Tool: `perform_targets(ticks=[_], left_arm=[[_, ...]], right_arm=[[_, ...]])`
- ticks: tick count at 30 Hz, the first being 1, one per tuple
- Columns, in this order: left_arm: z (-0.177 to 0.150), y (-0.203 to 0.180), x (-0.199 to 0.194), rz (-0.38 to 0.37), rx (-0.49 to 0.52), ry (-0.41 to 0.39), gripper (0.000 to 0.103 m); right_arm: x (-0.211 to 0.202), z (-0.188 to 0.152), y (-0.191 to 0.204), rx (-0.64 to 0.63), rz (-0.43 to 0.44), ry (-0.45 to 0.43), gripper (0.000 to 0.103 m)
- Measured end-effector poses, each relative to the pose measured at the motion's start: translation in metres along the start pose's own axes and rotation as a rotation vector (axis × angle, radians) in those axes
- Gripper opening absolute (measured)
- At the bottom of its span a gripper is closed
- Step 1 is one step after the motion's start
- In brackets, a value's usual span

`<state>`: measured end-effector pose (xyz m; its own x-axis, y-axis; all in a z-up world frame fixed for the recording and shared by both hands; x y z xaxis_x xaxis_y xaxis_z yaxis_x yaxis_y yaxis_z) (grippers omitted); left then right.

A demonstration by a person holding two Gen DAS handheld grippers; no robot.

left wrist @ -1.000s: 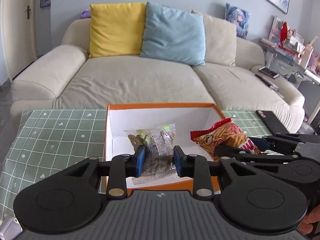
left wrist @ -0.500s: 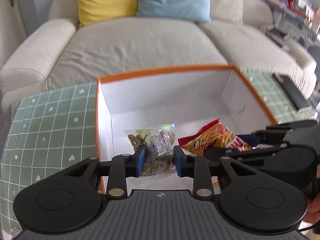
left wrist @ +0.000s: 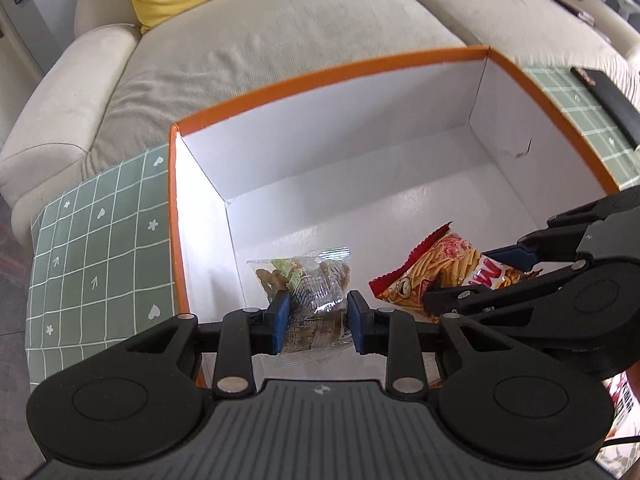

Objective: Organize snacks
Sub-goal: 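Open both tools to drop the bags into the box and withdraw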

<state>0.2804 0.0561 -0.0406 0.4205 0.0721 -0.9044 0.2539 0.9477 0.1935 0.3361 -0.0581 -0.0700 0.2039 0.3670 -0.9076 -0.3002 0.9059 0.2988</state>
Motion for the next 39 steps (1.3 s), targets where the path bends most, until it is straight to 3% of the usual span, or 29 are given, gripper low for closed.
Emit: perform_targets(ticks=[15,23,25,30,39], left_arm=[[-0.003,0.0,0.003,0.038,-0.002,0.018,0.035],[-0.004,0.006,-0.021,0.073,-0.028,-0.035,0.06],[-0.005,0.007,-0.034,0.075,-0.048,-0.084,0.064],[-0.006,0.006,-0.068,0.084,-0.098,-0.219,0.066],[-0.022,-0.009,-0.12,0.03,-0.147,-0.378,0.065]], right_arm=[[0.012,0.007,0.0,0.024,-0.031,0.041,0.043],[-0.002,0.01,0.0,0.032,-0.096,0.012,0.065],[-0.013,0.009,0.0,0.033,-0.104,-0.023,0.065],[-0.056,0.004,-0.001,0.064,-0.103,-0.213,0.065],[-0.111,-0.026,0.002,0.058,-0.088,-0.4,0.065]])
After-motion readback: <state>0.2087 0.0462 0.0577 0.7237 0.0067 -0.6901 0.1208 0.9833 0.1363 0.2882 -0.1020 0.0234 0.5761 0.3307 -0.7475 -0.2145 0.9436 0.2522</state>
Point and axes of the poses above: each gripper's, at about its wrist camera, not at the fingertips, and x roughly the way its jaws point, y to its left, z to its top, the point moved 3 cm from there along x, roughly the way its jaws point, and after that the axes turned 10 degrees about x, right-handed, at the moved point
